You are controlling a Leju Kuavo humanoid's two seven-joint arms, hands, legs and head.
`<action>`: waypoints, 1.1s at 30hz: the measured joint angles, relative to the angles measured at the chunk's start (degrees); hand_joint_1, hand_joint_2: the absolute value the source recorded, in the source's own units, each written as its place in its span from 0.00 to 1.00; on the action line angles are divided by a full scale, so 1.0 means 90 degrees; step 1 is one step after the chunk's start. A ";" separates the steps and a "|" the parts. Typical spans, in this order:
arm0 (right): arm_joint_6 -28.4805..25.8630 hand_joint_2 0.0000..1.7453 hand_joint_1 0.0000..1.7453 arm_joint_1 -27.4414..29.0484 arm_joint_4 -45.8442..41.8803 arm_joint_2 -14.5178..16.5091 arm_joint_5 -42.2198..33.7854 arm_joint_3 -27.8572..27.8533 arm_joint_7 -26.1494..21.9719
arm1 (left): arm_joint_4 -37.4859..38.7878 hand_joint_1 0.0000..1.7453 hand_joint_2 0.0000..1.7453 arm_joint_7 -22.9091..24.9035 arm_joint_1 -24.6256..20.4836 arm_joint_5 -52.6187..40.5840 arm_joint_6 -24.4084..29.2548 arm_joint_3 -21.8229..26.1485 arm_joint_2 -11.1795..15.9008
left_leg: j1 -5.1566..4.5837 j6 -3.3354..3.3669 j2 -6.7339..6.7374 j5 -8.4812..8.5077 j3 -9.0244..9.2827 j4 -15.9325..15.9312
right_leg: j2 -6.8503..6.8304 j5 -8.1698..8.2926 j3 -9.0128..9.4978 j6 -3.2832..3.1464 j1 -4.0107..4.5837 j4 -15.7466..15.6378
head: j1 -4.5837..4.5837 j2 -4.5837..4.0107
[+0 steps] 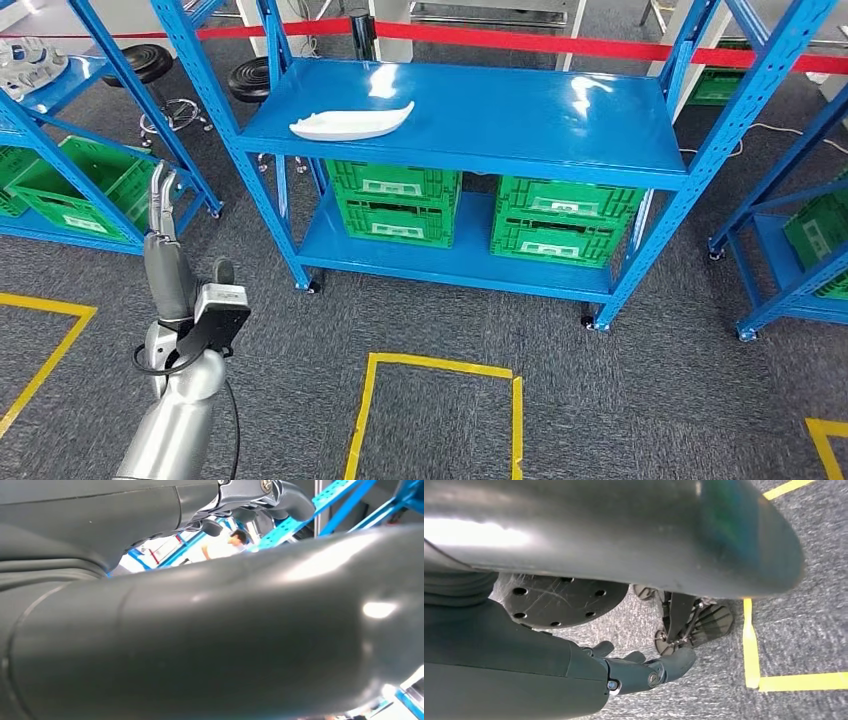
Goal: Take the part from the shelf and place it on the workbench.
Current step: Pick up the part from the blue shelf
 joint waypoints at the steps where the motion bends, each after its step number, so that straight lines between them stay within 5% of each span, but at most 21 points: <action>1: -0.0003 0.00 0.00 0.0000 0.0000 -0.0001 0.0011 -0.0001 -0.0031 | -0.0001 0.00 0.00 0.0006 0.0012 0.0002 0.0004 -0.0013 0.0010 | -0.0013 0.0009 0.0002 -0.0132 -0.0268 0.0443 | -0.0005 -0.0024 0.0020 -0.0027 0.0019 0.0001 | 0.0000 0.0000; 3: -0.0048 0.00 0.00 0.0004 0.0000 -0.0002 0.0056 -0.0002 -0.0114 | -0.0001 0.00 0.00 0.0011 0.0046 0.0027 0.0013 -0.0028 0.0042 | -0.0040 0.0056 0.0002 -0.0064 -0.0567 0.0797 | -0.0003 -0.0083 0.0085 -0.0057 0.0057 0.0002 | -0.0001 0.0000; 7: -0.0201 0.00 0.00 0.0000 0.0002 0.0002 0.0062 -0.0011 -0.0311 | -0.0038 0.00 0.00 -0.0030 0.0066 0.0134 0.0046 -0.0033 0.0118 | -0.0153 0.0261 0.0018 0.0812 -0.0028 -0.0629 | 0.0002 -0.0248 0.0281 -0.0008 0.0114 -0.0006 | -0.0003 0.0000; 12: -0.0193 0.00 0.00 -0.0017 0.0005 -0.0005 0.0004 -0.0092 -0.0461 | -0.0108 0.00 0.00 -0.0048 0.0154 0.0193 0.0056 -0.0041 0.0161 | -0.0177 0.0403 0.0008 0.0779 0.0242 -0.1077 | -0.0005 -0.0296 0.0352 0.0163 0.0123 0.0034 | -0.0002 0.0000; 14: -0.0144 0.00 0.00 -0.0026 0.0005 -0.0015 0.0003 -0.0110 -0.0503 | -0.0147 0.00 0.00 -0.0051 0.0177 0.0198 0.0056 -0.0045 0.0166 | -0.0154 0.0463 0.0037 0.0750 0.0341 -0.1126 | -0.0004 -0.0467 0.0062 0.0212 0.0112 0.0526 | 0.0013 0.0000; 17: -0.0117 0.00 0.00 -0.0032 0.0005 -0.0032 0.0007 -0.0124 -0.0525 | -0.0183 0.00 0.00 -0.0050 0.0242 0.0209 0.0055 -0.0053 0.0165 | -0.0163 0.0504 0.0136 0.0650 0.0432 -0.1132 | -0.0003 -0.0786 -0.0747 0.0258 0.0111 0.1626 | 0.0024 0.0000; 19: -0.0119 0.00 0.00 -0.0014 0.0005 -0.0042 0.0005 -0.0138 -0.0529 | -0.0195 0.00 0.00 -0.0039 0.0284 0.0226 0.0038 -0.0056 0.0161 | -0.0165 0.0493 0.0218 0.0556 0.0540 -0.1131 | -0.0016 -0.0508 -0.0918 0.0257 0.0111 0.1534 | 0.0025 0.0000; 21: -0.0123 0.00 0.00 -0.0003 0.0005 -0.0050 0.0002 -0.0155 -0.0532 | -0.0202 0.00 0.00 -0.0022 0.0291 0.0236 -0.0001 -0.0059 0.0153 | -0.0167 0.0461 0.0317 0.0447 0.0680 -0.1131 | -0.0170 0.0107 -0.0683 0.0220 0.0129 0.0703 | 0.0025 0.0000; 22: -0.0125 0.00 0.00 -0.0012 0.0005 -0.0053 0.0000 -0.0162 -0.0534 | -0.0202 0.00 0.00 -0.0011 0.0286 0.0237 -0.0028 -0.0061 0.0149 | -0.0179 0.0431 0.0367 0.0396 0.0740 -0.1131 | -0.0285 0.0246 -0.0566 0.0186 0.0153 0.0337 | 0.0024 0.0000; 24: -0.0126 0.00 0.00 -0.0038 0.0005 -0.0053 -0.0001 -0.0167 -0.0535 | -0.0202 0.00 0.00 0.0006 0.0276 0.0237 -0.0071 -0.0066 0.0144 | -0.0207 0.0349 0.0475 0.0322 0.0820 -0.1127 | -0.0432 0.0309 -0.0463 0.0106 0.0194 0.0022 | 0.0019 0.0000; 27: -0.0129 0.00 0.00 -0.0038 0.0005 -0.0051 -0.0002 -0.0172 -0.0540 | -0.0205 0.00 0.00 0.0015 0.0256 0.0238 -0.0101 -0.0076 0.0131 | -0.0203 0.0220 0.0500 0.0291 0.0884 -0.1025 | -0.0248 0.0361 -0.0382 -0.0014 0.0159 -0.0019 | 0.0012 0.0000; 29: -0.0131 0.00 0.00 -0.0047 0.0005 -0.0051 -0.0002 -0.0174 -0.0552 | -0.0206 0.00 0.00 0.0015 0.0227 0.0238 -0.0108 -0.0081 0.0127 | -0.0167 0.0168 0.0291 0.0178 0.0678 -0.0610 | -0.0113 0.0353 -0.0293 -0.0065 0.0122 -0.0048 | -0.0013 0.0000; 33: -0.0151 0.00 0.00 -0.0068 0.0005 -0.0051 0.0001 -0.0174 -0.0553 | -0.0160 0.00 0.00 0.0014 0.0229 0.0248 -0.0126 -0.0091 0.0131 | -0.0139 0.0103 0.0086 -0.0322 -0.0209 0.0613 | 0.0123 0.0271 -0.0204 -0.0112 0.0107 -0.0057 | -0.0029 0.0000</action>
